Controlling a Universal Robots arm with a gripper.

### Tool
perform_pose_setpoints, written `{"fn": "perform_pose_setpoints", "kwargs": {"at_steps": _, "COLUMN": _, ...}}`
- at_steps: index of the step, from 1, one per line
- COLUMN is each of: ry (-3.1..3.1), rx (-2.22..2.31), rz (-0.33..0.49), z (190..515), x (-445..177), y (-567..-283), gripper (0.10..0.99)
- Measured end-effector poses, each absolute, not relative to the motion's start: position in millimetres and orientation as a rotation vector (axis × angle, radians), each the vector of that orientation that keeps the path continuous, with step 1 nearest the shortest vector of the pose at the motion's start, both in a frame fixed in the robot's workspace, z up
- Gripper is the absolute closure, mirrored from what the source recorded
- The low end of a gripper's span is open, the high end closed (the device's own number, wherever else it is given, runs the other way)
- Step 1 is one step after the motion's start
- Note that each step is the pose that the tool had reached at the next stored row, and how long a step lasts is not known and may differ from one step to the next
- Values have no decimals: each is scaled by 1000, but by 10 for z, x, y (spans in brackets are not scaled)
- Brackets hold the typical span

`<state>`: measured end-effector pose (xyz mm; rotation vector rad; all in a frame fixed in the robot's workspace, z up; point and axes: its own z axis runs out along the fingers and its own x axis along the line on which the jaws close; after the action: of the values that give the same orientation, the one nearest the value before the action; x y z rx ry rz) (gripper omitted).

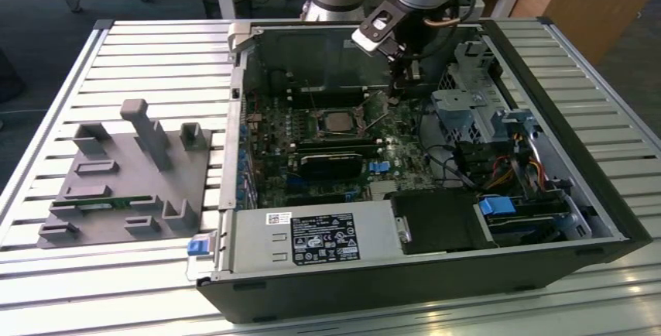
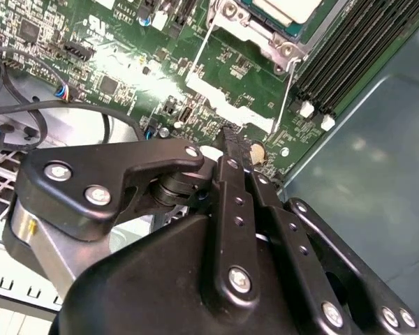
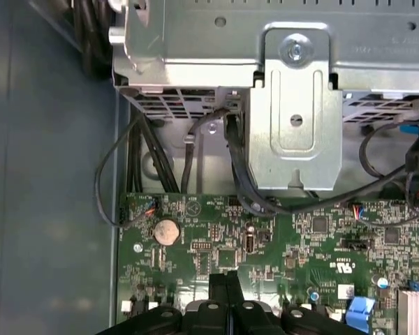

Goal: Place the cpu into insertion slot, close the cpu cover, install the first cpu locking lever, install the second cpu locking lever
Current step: 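Close the cpu cover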

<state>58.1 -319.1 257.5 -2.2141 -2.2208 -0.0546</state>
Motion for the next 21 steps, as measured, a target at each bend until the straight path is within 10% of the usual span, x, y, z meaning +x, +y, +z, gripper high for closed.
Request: {"fn": "perform_pose_setpoints", "kwargs": {"at_steps": 21, "ry": -2218, "rx": -2211, "rz": -48, "z": 2407, "x": 301, "y": -3190, "gripper": 969}}
